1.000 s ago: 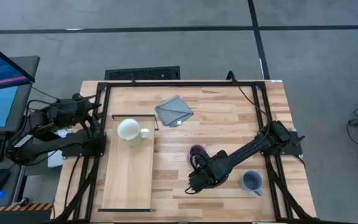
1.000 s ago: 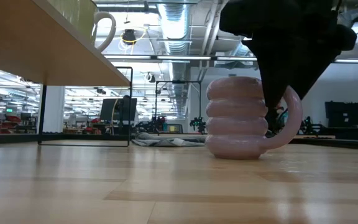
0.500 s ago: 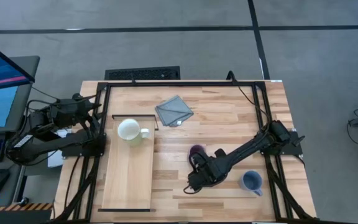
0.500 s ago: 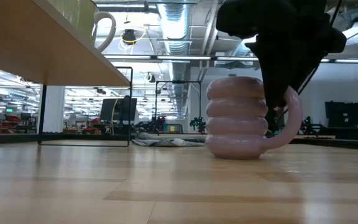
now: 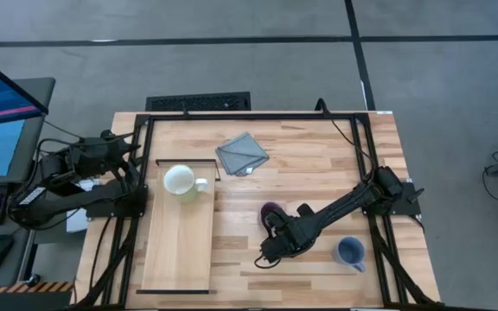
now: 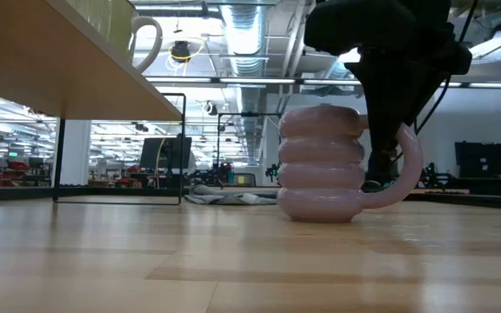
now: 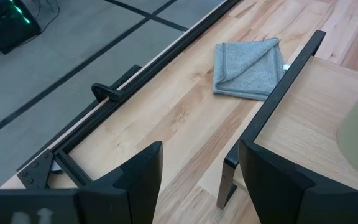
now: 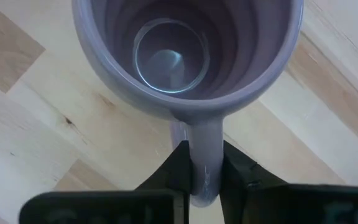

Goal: Stack small to large cups/mugs on shelf
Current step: Put the purple mug on the shelf

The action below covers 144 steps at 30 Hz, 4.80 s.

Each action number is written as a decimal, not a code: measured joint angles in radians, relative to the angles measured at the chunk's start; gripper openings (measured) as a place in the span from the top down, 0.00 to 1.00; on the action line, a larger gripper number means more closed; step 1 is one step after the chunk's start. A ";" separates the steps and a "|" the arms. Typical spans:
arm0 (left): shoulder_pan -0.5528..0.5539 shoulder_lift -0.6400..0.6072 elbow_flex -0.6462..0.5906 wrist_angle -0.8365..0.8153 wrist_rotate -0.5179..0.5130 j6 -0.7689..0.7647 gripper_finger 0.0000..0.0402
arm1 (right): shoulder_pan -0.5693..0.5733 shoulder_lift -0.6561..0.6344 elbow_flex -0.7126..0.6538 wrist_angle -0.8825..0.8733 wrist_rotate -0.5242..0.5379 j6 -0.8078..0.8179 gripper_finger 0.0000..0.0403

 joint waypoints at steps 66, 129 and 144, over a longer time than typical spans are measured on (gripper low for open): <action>0.000 0.000 0.000 0.004 -0.008 -0.025 0.50 | -0.096 -0.003 0.626 -0.109 0.053 -0.870 0.85; 0.000 0.000 0.000 -0.008 -0.006 -0.030 0.50 | -0.193 0.105 0.620 0.400 -0.116 -1.204 0.85; 0.000 0.000 0.000 -0.028 -0.006 -0.030 0.50 | -0.230 0.150 0.618 0.460 -0.222 -1.204 0.85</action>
